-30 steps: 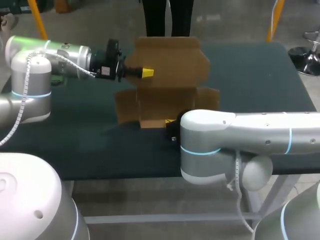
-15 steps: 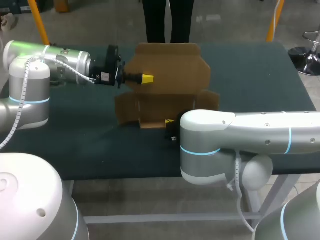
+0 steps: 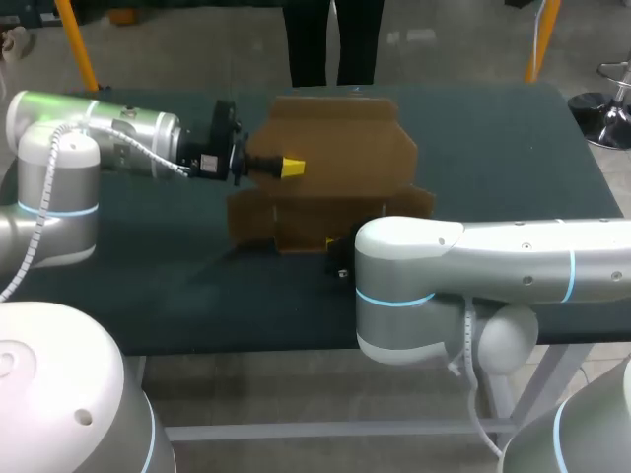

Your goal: Assemble the packaging by folding the flat box into shape, placing the metal phone stand inside, and closing the box properly

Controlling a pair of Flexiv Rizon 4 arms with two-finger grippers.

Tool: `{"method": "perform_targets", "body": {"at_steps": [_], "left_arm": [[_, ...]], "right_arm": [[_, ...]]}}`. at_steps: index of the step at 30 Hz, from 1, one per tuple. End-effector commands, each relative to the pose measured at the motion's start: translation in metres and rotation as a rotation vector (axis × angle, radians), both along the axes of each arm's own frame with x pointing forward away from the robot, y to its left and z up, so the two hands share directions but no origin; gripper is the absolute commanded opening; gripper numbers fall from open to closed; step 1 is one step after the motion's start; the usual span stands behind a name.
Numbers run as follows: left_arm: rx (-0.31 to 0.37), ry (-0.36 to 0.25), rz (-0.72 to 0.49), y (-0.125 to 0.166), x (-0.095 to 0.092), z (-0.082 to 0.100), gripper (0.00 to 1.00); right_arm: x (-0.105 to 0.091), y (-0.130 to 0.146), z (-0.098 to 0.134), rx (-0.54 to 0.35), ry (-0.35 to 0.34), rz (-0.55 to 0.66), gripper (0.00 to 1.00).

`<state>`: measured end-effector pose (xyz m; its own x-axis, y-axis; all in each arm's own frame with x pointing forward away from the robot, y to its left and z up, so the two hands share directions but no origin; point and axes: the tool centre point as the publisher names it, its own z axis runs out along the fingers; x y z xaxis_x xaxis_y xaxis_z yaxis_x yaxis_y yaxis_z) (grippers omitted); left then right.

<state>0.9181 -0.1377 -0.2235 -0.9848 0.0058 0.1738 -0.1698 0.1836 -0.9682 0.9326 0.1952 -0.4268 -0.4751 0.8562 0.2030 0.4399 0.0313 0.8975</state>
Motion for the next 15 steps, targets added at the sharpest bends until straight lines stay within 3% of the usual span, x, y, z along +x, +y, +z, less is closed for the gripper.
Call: {"method": "perform_targets", "body": {"at_steps": [1, 15], "left_arm": [[-0.001, 0.002, 0.002, 0.0002, -0.0028, -0.0049, 0.0], [0.021, 0.017, 0.004, -0.0068, -0.0038, -0.0082, 0.0]], "right_arm": [[0.0002, 0.0027, -0.0045, 0.0, -0.006, -0.009, 0.0], [0.0002, 0.0027, -0.0045, 0.0, -0.006, -0.009, 0.0]]}}
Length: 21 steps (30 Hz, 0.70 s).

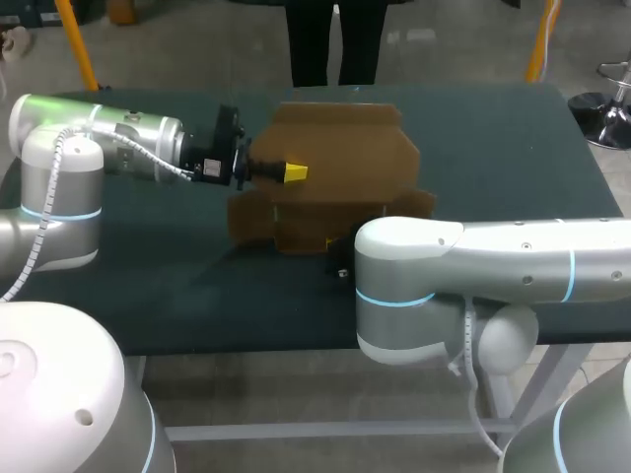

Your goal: Assemble the packaging by folding the flat box into shape, placing the metal phone stand inside, and closing the box properly

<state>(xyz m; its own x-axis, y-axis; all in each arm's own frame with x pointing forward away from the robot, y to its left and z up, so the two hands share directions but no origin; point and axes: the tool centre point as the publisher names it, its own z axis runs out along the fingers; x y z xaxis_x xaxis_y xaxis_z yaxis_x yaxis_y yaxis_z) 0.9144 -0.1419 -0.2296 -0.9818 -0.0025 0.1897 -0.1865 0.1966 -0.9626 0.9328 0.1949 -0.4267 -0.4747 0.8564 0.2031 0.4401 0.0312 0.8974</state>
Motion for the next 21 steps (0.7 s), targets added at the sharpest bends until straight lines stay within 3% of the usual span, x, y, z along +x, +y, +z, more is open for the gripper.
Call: {"method": "perform_targets", "body": {"at_steps": [1, 21], "left_arm": [[0.008, 0.001, -0.002, -0.0028, -0.0002, -0.0021, 0.0], [0.0, 0.0, 0.011, 0.0026, 0.0015, -0.0032, 0.0]], "right_arm": [[-0.0001, 0.003, -0.0046, 0.0, -0.006, -0.009, 0.0], [-0.0001, 0.003, -0.0046, 0.0, -0.006, -0.009, 0.0]]}}
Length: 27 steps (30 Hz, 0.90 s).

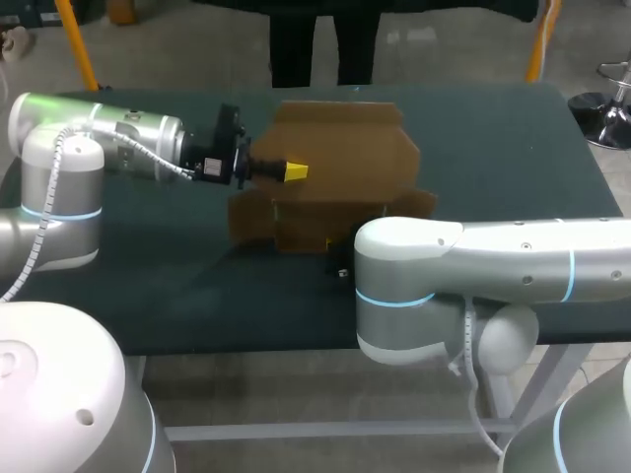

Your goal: Assemble the packaging by folding the flat box into shape, placing the metal phone stand inside, and closing the box properly

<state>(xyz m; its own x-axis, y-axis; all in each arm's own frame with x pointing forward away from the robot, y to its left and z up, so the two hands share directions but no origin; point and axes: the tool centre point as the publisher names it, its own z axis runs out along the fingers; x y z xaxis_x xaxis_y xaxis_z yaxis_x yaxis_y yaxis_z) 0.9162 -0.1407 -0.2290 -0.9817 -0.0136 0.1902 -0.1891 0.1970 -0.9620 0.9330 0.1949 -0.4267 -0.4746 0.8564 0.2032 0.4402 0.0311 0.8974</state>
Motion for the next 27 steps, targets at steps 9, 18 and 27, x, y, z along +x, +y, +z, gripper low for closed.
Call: {"method": "perform_targets", "body": {"at_steps": [9, 18, 27], "left_arm": [[-0.007, -0.004, 0.004, 0.0026, -0.0002, -0.0034, 0.0], [-0.008, -0.006, 0.003, 0.0028, -0.0001, -0.0031, 0.0], [-0.008, -0.006, 0.003, 0.0028, -0.0001, -0.0031, 0.0]], "right_arm": [[-0.0002, 0.0029, -0.0046, 0.0, -0.007, -0.008, 0.0], [-0.0002, 0.0029, -0.0046, 0.0, -0.007, -0.008, 0.0], [-0.002, 0.0022, -0.0038, 0.005, -0.011, -0.009, 0.0]]}}
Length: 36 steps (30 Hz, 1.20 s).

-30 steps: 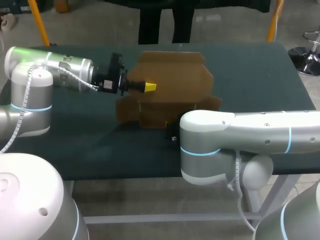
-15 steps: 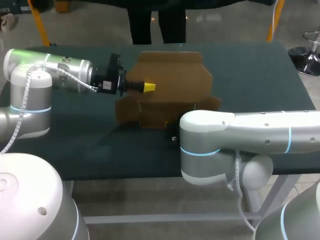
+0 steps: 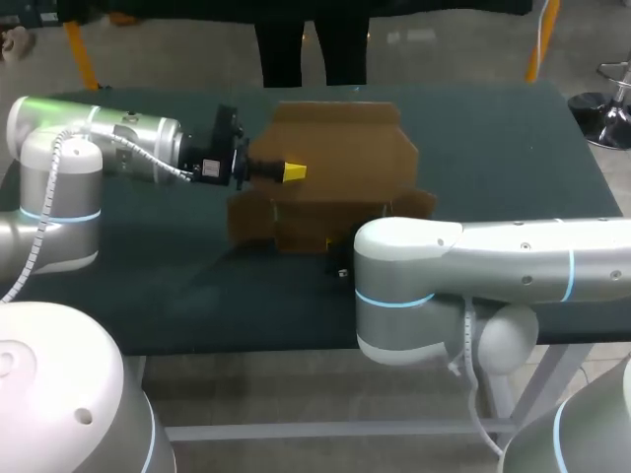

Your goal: Assemble the packaging by folding the flat box into shape, placing the metal phone stand inside, and closing the box properly

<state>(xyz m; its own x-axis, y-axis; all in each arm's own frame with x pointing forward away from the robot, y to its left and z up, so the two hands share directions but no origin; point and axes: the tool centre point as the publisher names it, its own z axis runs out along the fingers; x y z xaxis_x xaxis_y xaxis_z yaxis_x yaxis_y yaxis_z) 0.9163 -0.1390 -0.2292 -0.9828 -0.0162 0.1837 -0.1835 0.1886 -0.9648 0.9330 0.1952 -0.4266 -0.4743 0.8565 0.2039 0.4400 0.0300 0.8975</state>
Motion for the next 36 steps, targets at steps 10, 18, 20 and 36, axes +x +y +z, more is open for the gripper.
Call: {"method": "perform_targets", "body": {"at_steps": [10, 18, 20, 36], "left_arm": [[0.0, 0.0, -0.001, 0.001, 0.0, -0.003, 0.0], [0.0, 0.0, -0.001, 0.001, 0.0, -0.003, 0.0], [0.0, 0.0, -0.001, 0.001, 0.0, -0.003, 0.0], [0.0, 0.0, -0.001, 0.001, 0.0, -0.003, 0.0]], "right_arm": [[-0.017, -0.002, 0.009, 0.024, -0.051, 0.0, 0.0], [-0.029, -0.012, 0.018, 0.051, -0.073, 0.031, 0.0], [-0.033, -0.015, 0.021, 0.053, -0.075, 0.035, 0.0], [-0.061, -0.041, 0.036, 0.055, -0.06, 0.14, 0.0]]}}
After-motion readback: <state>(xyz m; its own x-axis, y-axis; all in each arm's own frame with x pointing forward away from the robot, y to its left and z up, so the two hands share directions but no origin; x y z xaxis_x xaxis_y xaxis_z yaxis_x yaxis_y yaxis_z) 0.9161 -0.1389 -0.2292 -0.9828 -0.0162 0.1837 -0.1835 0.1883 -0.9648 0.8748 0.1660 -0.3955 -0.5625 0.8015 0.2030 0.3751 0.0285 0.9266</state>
